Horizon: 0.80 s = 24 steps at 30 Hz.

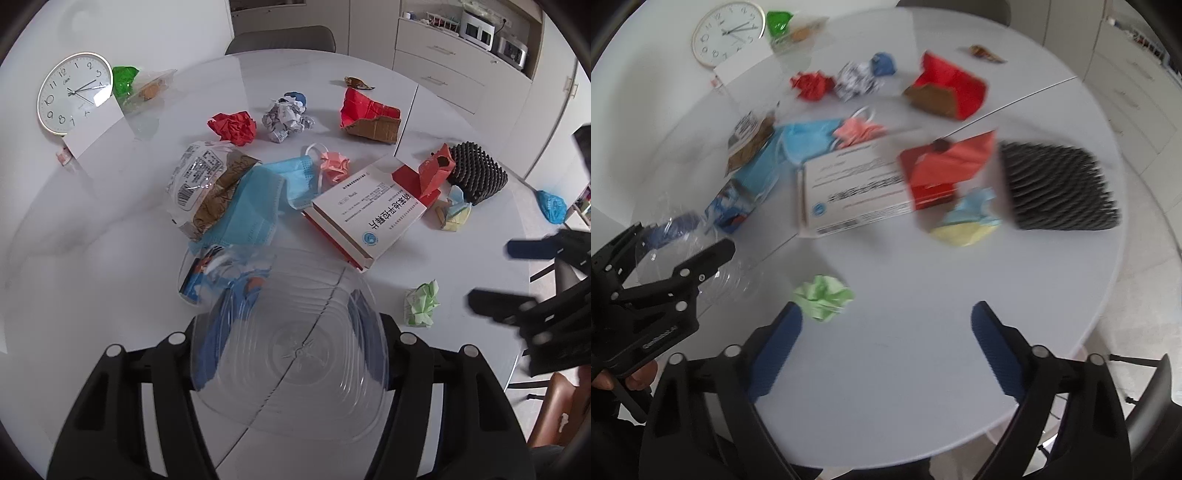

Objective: Collect trash
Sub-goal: 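Grasp the green crumpled paper with the right tool while the left tool grasps the clear plastic container, then carry both items over the pink bin and open both tools to drop them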

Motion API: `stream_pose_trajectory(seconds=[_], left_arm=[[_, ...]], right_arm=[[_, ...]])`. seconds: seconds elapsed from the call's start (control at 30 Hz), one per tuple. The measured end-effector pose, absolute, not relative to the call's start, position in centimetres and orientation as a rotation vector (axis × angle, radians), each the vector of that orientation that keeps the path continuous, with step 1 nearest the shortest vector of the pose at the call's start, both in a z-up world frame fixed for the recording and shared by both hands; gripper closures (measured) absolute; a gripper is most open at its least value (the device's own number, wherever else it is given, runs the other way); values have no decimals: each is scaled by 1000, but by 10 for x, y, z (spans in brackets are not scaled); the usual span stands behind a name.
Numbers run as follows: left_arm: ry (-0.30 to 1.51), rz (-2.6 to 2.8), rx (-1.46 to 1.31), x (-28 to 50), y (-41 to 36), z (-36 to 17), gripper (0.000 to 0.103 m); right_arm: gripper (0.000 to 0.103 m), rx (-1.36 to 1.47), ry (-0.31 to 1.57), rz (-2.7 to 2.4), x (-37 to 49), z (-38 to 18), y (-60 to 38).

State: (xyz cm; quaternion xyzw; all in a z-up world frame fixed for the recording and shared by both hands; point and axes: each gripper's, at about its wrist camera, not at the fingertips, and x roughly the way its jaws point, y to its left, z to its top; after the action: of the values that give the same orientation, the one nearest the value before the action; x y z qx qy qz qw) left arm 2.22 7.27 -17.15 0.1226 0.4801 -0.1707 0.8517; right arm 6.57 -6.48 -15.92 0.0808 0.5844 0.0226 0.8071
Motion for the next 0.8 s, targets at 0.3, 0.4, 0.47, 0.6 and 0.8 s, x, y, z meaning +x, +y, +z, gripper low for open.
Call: stream_pose_trajectory(seconds=[0.3,0.4,0.47,0.6,0.8], left_arm=[[1001,-375,255,18,100,-156,42],[1001,-390,253,15,105,-154,42],[997,-398,259,13,106,-153,42],[990,-406,256,9,106,-148,42],[980,-452,302,0,83,-143,42]], right_arm=[[39,136,1309,84,84,-192,-25],[56,103,1294,78,83,-191,-20],[66,109,1297,86,83,-191,-20],[68,143,1284,83,78,-188,-28],[68,215,1247,19,48,-162,-62]])
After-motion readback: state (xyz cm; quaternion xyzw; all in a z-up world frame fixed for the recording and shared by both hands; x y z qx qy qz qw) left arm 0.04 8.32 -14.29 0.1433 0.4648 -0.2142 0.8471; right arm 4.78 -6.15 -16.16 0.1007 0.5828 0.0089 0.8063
